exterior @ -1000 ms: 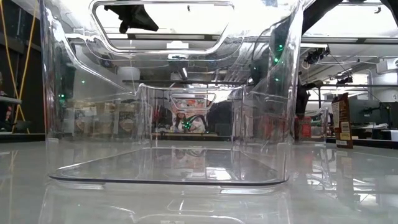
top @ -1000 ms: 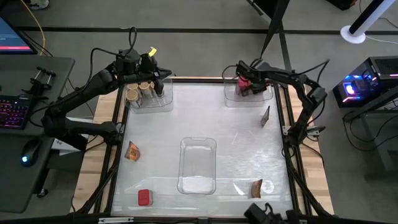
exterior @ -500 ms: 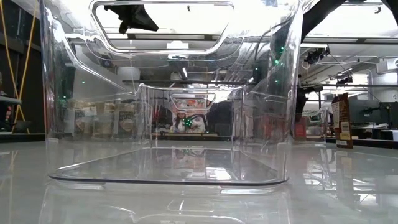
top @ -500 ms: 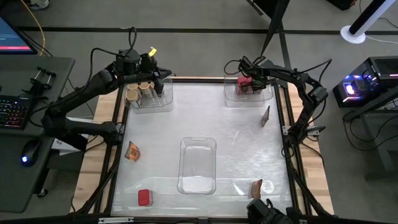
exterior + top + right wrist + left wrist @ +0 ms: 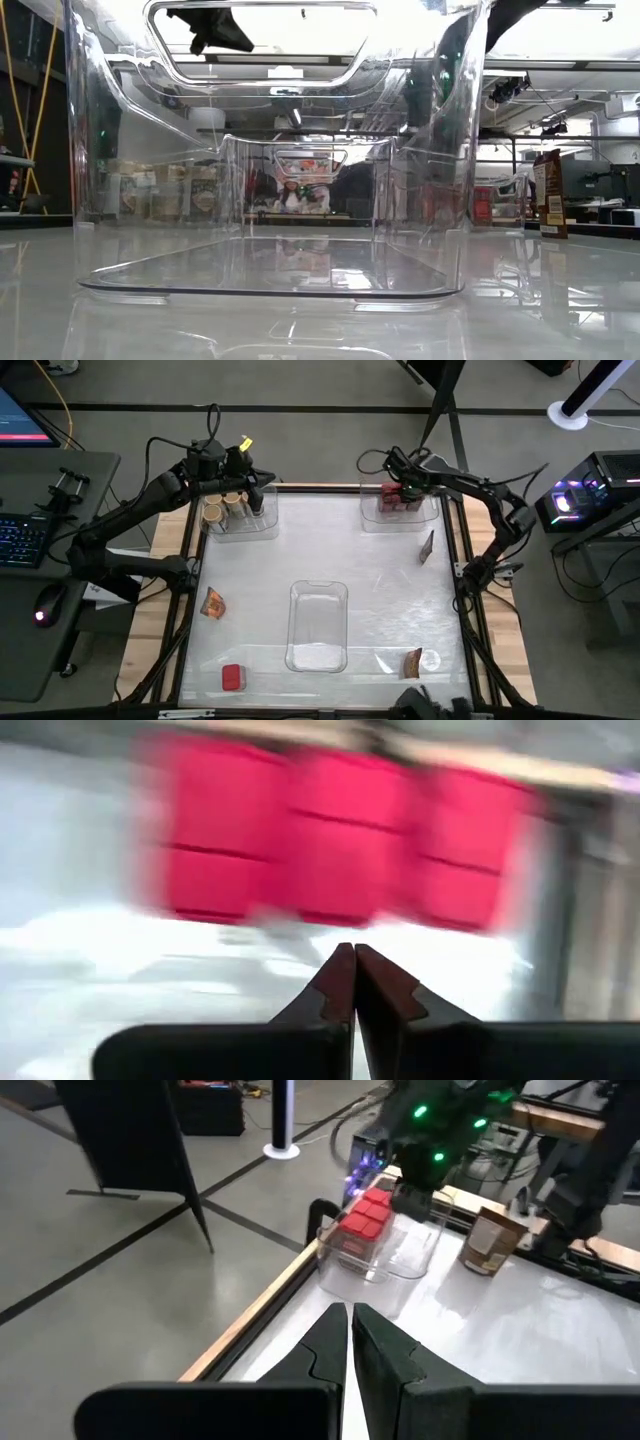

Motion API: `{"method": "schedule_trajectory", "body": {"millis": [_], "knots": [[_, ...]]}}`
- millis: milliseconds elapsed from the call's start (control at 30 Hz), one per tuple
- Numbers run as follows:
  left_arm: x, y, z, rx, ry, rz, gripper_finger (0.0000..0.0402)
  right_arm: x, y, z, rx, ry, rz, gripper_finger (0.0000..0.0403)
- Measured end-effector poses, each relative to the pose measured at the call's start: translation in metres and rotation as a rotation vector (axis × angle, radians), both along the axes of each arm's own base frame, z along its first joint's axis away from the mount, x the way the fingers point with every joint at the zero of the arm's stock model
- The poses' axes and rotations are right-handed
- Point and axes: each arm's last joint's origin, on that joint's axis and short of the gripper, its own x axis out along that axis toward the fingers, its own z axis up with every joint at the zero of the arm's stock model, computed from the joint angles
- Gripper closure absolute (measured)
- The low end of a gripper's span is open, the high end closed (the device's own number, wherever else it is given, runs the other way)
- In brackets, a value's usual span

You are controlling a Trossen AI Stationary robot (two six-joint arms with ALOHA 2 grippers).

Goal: Sort spices by type
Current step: Adjust the red seasoning cans

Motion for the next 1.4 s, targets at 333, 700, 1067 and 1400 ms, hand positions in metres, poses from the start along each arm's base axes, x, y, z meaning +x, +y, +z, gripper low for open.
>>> {"method": "schedule_trajectory", "body": {"millis": [333, 700, 1067, 1400], "knots": [[0.004, 0.004, -0.004, 0.005, 0.022, 0.041, 0.0392, 0.067, -0.001, -0.002, -0.104, -0.460, 0.160, 0.0403], [0.009, 0.006, -0.011, -0.047, 0.040, 0.045, 0.0392, 0.064, -0.013, -0.030, -0.172, -0.268, 0.007, 0.0403], [0.010, 0.004, -0.011, -0.056, 0.040, 0.040, 0.0392, 0.050, -0.010, -0.036, -0.154, -0.111, 0.004, 0.0403], [0.010, 0.004, -0.011, -0.057, 0.042, 0.040, 0.0392, 0.052, -0.012, -0.034, -0.171, -0.135, 0.014, 0.0403]]}}
